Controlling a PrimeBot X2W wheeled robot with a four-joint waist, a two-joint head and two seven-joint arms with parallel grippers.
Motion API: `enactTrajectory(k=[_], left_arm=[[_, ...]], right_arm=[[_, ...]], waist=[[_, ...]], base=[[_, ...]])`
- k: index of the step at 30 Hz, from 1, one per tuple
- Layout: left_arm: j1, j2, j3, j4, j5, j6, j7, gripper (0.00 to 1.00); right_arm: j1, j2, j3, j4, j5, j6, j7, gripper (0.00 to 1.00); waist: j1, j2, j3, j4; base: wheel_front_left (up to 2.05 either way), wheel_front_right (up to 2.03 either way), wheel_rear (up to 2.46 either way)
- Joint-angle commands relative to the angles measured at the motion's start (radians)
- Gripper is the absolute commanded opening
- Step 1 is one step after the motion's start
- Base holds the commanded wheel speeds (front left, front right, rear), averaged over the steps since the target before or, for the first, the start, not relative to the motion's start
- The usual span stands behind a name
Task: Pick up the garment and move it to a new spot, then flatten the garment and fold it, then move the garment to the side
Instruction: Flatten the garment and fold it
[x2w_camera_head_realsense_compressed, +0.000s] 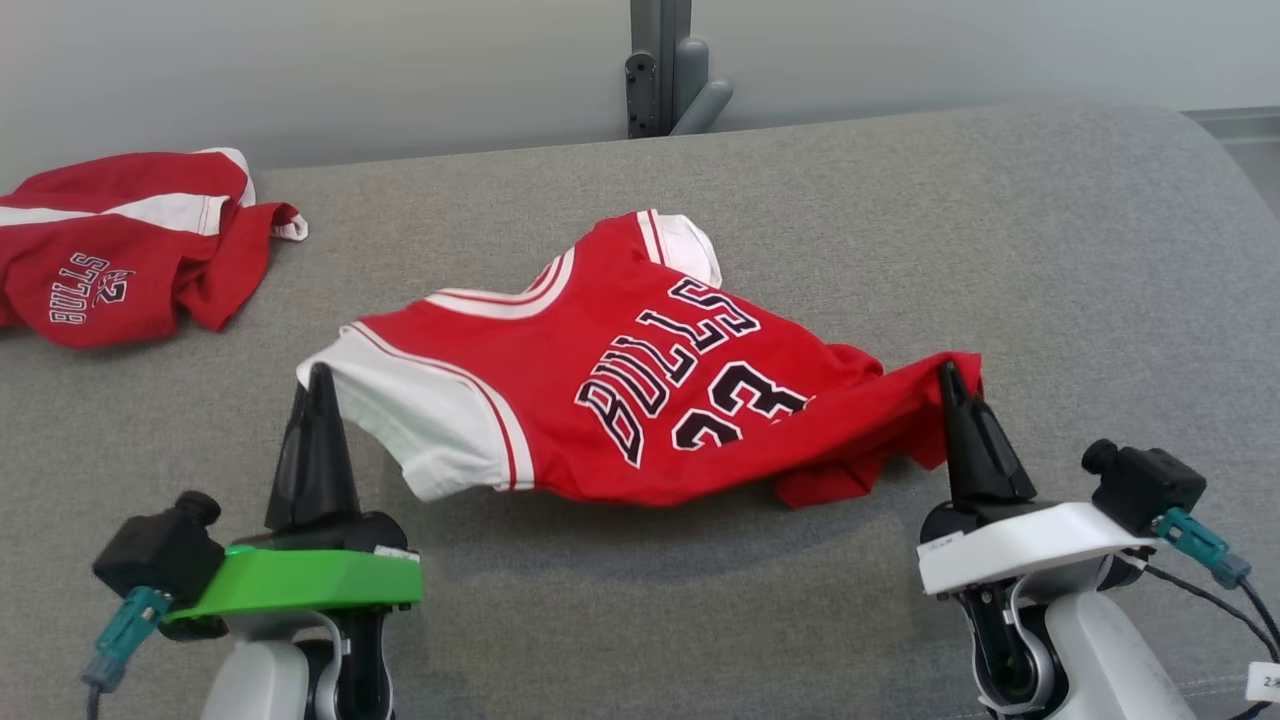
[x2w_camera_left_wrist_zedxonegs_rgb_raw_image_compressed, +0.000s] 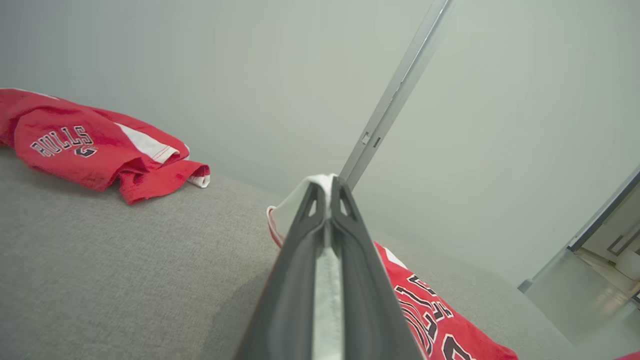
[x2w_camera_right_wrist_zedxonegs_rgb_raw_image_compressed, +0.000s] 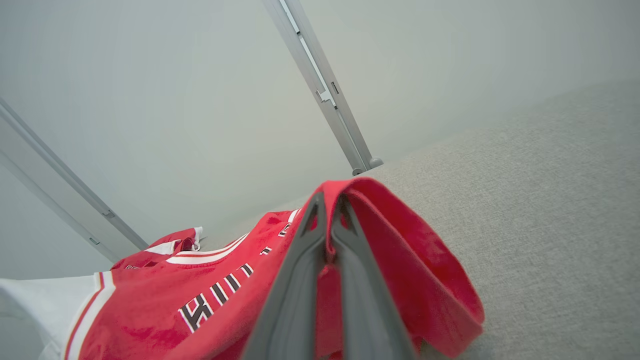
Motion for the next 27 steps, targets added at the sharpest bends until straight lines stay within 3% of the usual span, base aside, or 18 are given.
enactTrajectory(k=[1, 11, 20, 27], left_arm=[[0.009, 0.003, 0.006, -0.053, -0.013, -0.003, -0.001, 0.00], [0.027, 0.004, 0.012, -0.393, -0.053, 0.007, 0.007, 0.00], [-0.050, 0.037, 0.005, -0.697, -0.087, 0.018, 0.103, 0.00], [-0.197, 0.069, -0.006, -0.791, -0.108, 0.036, 0.217, 0.00]], right_arm=[[0.004, -0.003, -0.006, -0.038, 0.010, 0.000, 0.000, 0.00], [0.013, -0.010, -0.039, -0.319, 0.062, 0.000, 0.027, 0.00], [0.014, -0.019, -0.113, -0.604, 0.097, 0.000, 0.105, 0.00], [-0.026, -0.017, -0.145, -0.733, 0.141, 0.000, 0.210, 0.00]], waist=[[0.0000, 0.0066, -0.006, -0.004], [0.0000, 0.0066, -0.023, -0.019], [0.0000, 0.0066, -0.003, -0.017], [0.0000, 0.0066, 0.070, -0.004]], base=[[0.00, 0.00, 0.00], [0.00, 0.00, 0.00], [0.00, 0.00, 0.00], [0.00, 0.00, 0.00]])
